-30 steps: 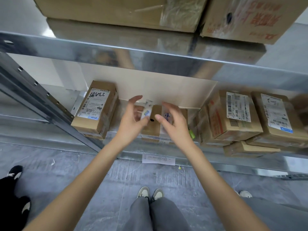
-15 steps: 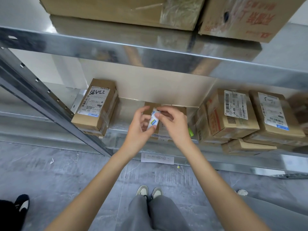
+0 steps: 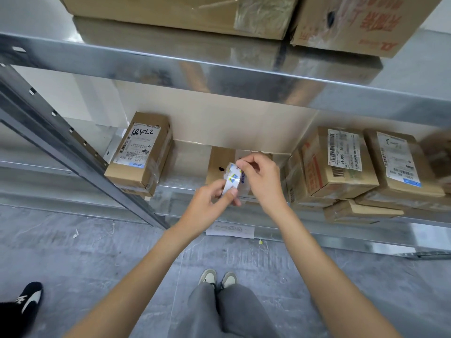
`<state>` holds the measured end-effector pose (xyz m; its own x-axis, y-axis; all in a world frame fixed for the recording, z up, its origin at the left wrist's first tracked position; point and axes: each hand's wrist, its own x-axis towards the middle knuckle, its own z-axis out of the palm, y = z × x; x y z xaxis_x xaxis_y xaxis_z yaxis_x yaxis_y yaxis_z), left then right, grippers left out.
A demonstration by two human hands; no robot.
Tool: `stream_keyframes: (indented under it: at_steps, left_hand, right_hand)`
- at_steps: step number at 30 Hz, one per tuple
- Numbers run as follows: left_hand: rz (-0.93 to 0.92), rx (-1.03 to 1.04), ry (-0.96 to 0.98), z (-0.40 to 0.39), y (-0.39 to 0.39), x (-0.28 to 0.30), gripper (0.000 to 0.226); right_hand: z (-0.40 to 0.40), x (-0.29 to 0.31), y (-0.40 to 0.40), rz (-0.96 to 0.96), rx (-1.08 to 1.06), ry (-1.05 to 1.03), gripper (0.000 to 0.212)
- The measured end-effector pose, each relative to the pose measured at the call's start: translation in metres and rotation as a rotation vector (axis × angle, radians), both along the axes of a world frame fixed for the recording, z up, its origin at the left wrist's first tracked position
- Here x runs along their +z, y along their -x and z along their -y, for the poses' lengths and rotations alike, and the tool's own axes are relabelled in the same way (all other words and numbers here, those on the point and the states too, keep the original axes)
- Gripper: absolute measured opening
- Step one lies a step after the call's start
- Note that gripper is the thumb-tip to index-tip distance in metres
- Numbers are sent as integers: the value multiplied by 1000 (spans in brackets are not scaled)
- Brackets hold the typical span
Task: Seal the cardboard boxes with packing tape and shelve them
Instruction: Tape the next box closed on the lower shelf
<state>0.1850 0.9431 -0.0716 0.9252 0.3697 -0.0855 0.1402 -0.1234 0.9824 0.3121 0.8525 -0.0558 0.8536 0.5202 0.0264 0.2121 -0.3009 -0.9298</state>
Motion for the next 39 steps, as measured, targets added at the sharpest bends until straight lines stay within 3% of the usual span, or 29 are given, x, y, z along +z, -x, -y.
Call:
stream_keyframes:
  at_steps: [4,9,17,21,25,28,33,39]
  left_hand:
    - [2,-47,-220,5,10,-3,30]
    - [-122,-13,-263,12,9,-6,21]
    - [-235,89,3,3,2,-16,27]
    - [-201,124,68,5,6,-14,25]
    - [-77,27,155,11,15,-3,38]
    - [-39,-57,58,20,28,0,43]
    - [-108,-49,13,29,39,-12,42]
    - [-167,103,320,28,36,-28,45]
  right_hand:
    - [5,4,-9,6,117,67,20]
    - [8,3,-12,-13,222,207,18]
    - [6,17,-13,-109,288,196,13]
    - [6,16,-19,-169,354,199,11]
    - [5,18,-24,-195,269,164,15]
    - [5,21,-32,-223,221,129,16]
    - [-1,25,-35,-129,360,236,17]
    - [-9,53,-49,-24,328,230,19]
